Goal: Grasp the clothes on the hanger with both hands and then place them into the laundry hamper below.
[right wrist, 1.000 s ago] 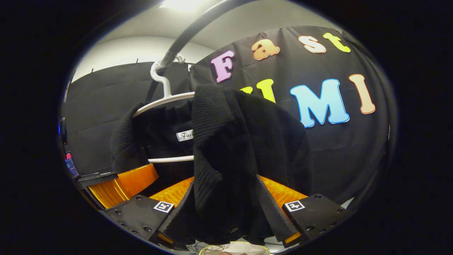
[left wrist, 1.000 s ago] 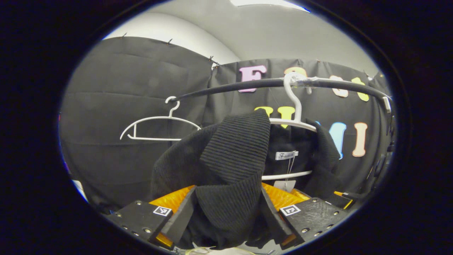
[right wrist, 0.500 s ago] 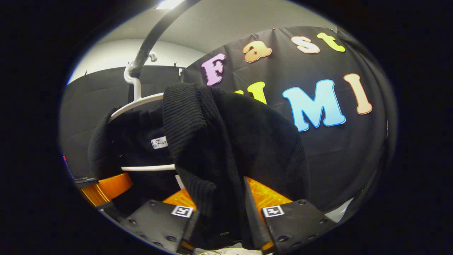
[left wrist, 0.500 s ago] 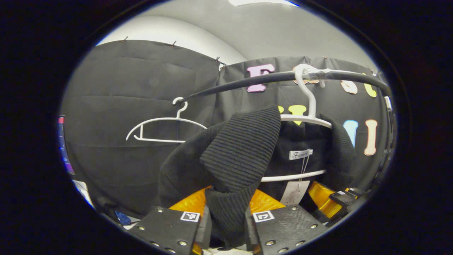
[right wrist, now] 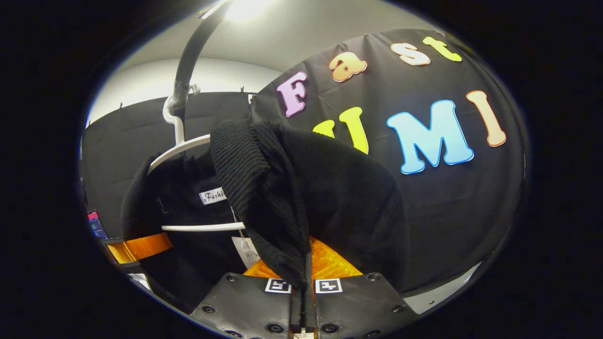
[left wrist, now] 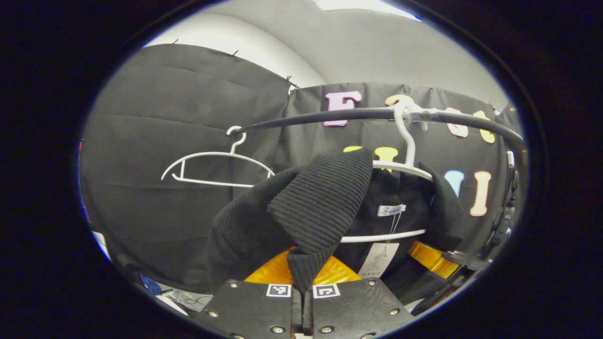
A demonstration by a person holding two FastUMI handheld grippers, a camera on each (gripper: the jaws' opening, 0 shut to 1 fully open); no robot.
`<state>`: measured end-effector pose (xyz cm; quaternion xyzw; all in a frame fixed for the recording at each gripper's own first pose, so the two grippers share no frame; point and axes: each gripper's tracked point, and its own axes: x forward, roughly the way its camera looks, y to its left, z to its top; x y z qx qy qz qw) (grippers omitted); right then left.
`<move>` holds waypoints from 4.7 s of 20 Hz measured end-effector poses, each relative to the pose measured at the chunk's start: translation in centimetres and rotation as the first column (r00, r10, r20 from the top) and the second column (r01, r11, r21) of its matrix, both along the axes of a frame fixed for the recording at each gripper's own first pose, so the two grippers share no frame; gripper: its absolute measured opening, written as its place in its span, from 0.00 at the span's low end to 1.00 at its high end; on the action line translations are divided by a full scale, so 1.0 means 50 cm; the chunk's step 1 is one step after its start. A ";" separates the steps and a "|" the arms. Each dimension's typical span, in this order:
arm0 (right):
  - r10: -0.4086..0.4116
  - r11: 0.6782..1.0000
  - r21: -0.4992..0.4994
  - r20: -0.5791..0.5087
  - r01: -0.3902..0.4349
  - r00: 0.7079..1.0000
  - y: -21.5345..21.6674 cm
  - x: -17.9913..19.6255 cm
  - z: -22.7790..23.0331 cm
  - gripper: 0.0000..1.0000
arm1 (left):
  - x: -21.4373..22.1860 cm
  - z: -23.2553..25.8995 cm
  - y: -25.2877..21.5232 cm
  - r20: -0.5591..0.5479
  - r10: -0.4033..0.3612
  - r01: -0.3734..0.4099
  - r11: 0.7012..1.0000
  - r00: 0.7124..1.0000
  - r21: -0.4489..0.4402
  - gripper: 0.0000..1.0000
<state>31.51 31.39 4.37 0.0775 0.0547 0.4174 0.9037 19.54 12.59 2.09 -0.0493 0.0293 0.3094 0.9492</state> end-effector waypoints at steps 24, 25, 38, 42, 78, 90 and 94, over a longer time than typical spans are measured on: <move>-0.283 0.948 0.169 0.071 0.268 0.956 -0.129 0.114 0.106 0.07 | -0.091 0.188 0.071 0.113 -0.192 0.186 0.981 0.975 0.061 0.02; -0.298 0.944 0.175 0.083 0.281 0.951 -0.138 0.119 0.110 0.07 | -0.085 0.188 0.080 0.105 -0.192 0.185 0.980 0.976 0.072 0.02; -0.278 0.949 0.192 0.127 0.252 0.952 -0.174 0.178 0.090 0.07 | -0.043 0.133 0.213 0.108 -0.319 0.307 0.945 0.942 0.113 0.02; -0.293 0.945 0.190 0.143 0.265 0.945 -0.187 0.200 0.079 0.07 | -0.030 0.100 0.234 0.100 -0.343 0.335 0.938 0.934 0.087 0.02; -0.264 0.961 0.112 0.085 0.254 0.961 -0.153 0.339 -0.026 0.07 | 0.038 -0.036 0.249 0.034 -0.524 0.524 0.852 0.851 -0.005 0.04; -0.251 0.965 -0.046 0.133 0.259 0.959 -0.153 0.298 -0.154 0.07 | 0.018 -0.223 0.162 0.037 -0.424 0.422 0.882 0.905 -0.212 0.04; -0.316 0.942 -0.094 0.067 0.322 0.946 -0.211 0.310 -0.227 0.07 | 0.044 -0.262 0.123 0.002 -0.394 0.386 0.898 0.919 -0.210 0.03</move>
